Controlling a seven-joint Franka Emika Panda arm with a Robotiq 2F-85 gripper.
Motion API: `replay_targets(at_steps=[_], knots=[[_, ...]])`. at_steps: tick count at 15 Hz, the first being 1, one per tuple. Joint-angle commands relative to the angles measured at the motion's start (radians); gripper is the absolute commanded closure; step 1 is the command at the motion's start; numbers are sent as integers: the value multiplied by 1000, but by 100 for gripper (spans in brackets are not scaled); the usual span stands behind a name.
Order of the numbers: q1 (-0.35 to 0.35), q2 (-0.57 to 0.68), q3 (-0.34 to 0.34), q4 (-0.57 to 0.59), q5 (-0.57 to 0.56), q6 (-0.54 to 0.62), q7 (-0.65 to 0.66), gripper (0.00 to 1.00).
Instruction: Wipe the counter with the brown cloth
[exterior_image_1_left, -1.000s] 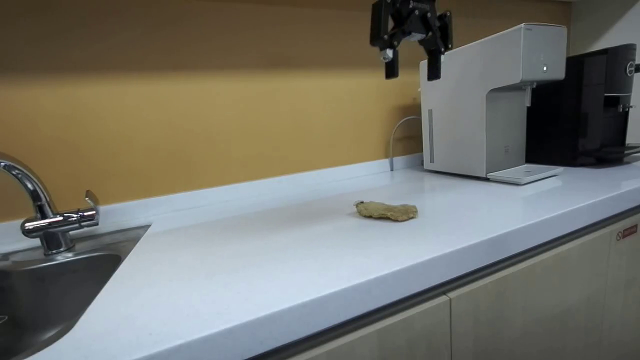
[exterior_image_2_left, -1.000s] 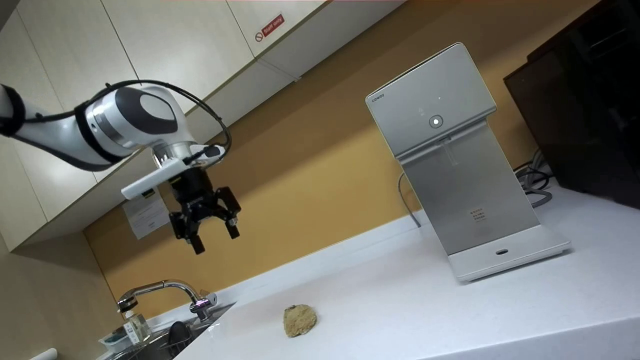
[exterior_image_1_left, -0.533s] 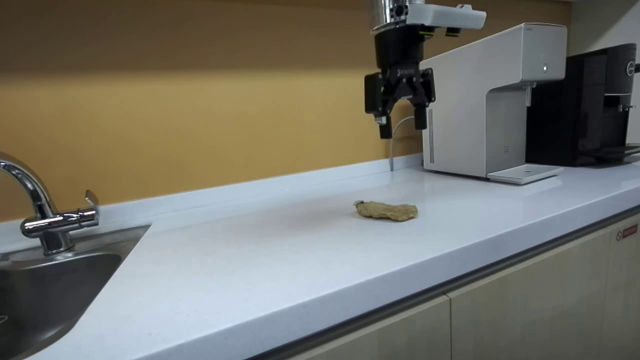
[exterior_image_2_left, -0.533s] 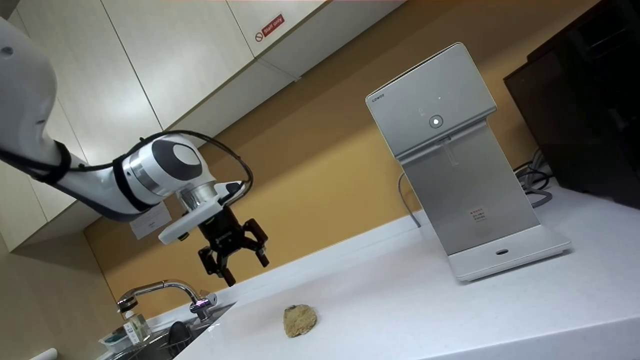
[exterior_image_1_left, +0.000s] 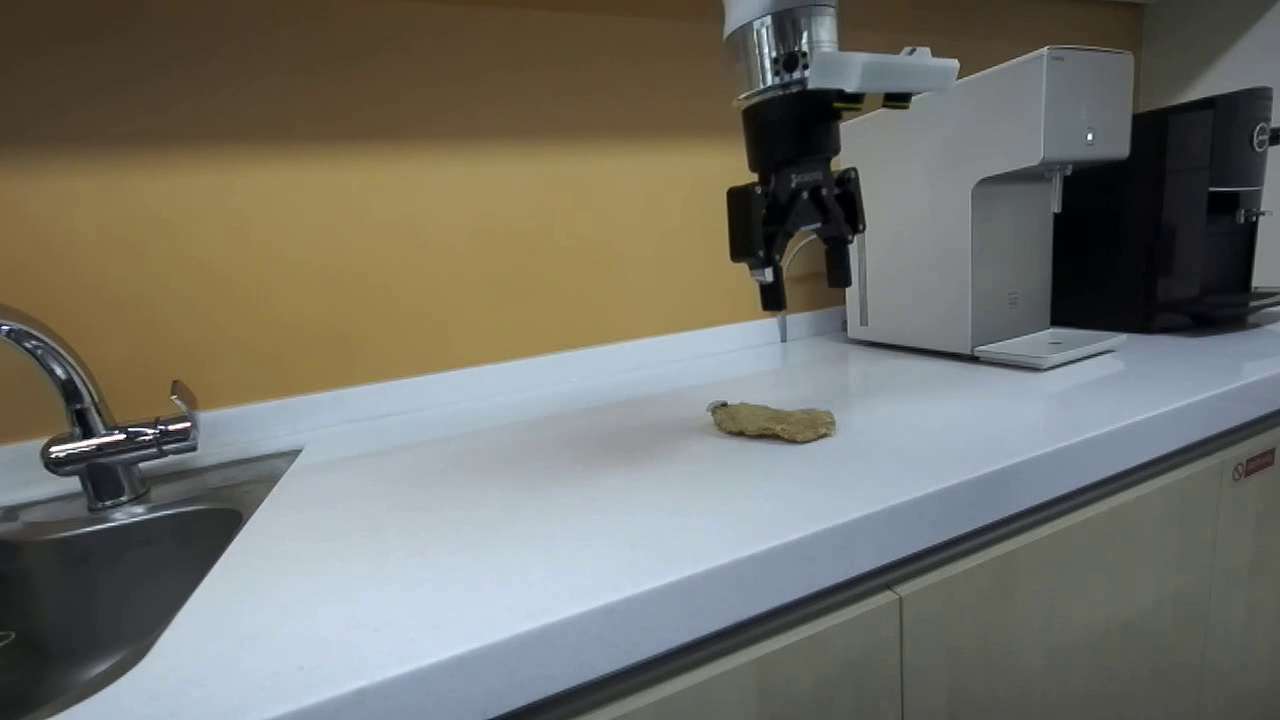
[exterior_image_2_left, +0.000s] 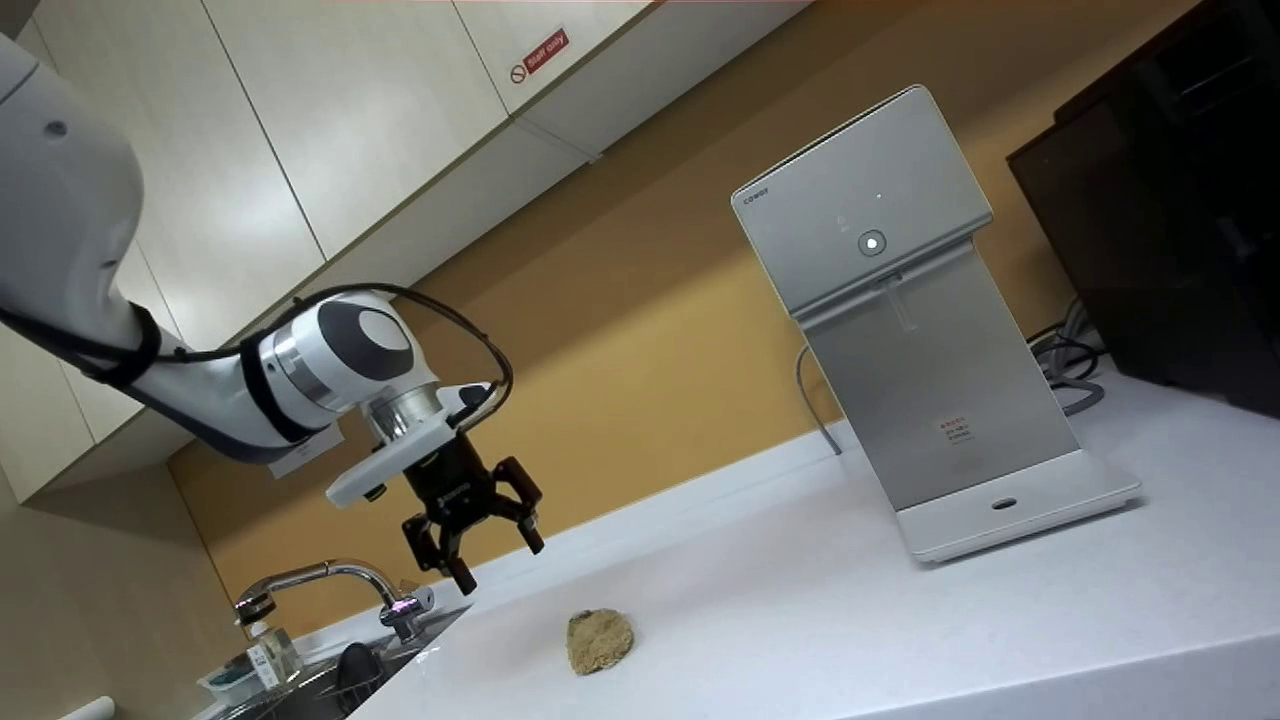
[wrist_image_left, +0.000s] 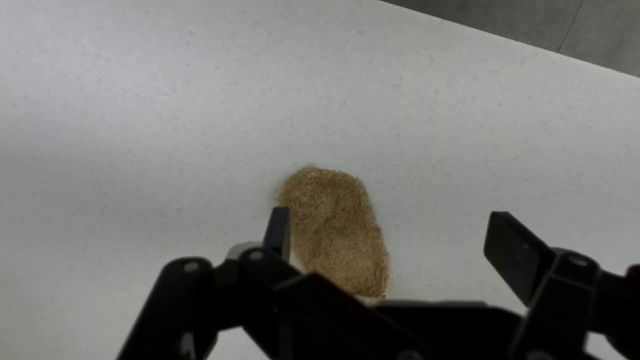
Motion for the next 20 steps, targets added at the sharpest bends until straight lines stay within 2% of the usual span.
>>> replay_targets(at_steps=[1, 6, 16, 17, 18, 20], knots=[[13, 114, -6, 47, -37, 31, 14, 0], [23, 243, -17, 89, -42, 117, 4, 0], [-11, 386, -34, 180, 120, 170, -118, 0], [-11, 391, -38, 183, 123, 178, -121, 25], [-11, 395, -43, 186, 120, 183, -118, 26], [-8, 400, -54, 187, 105, 204, -102, 41]])
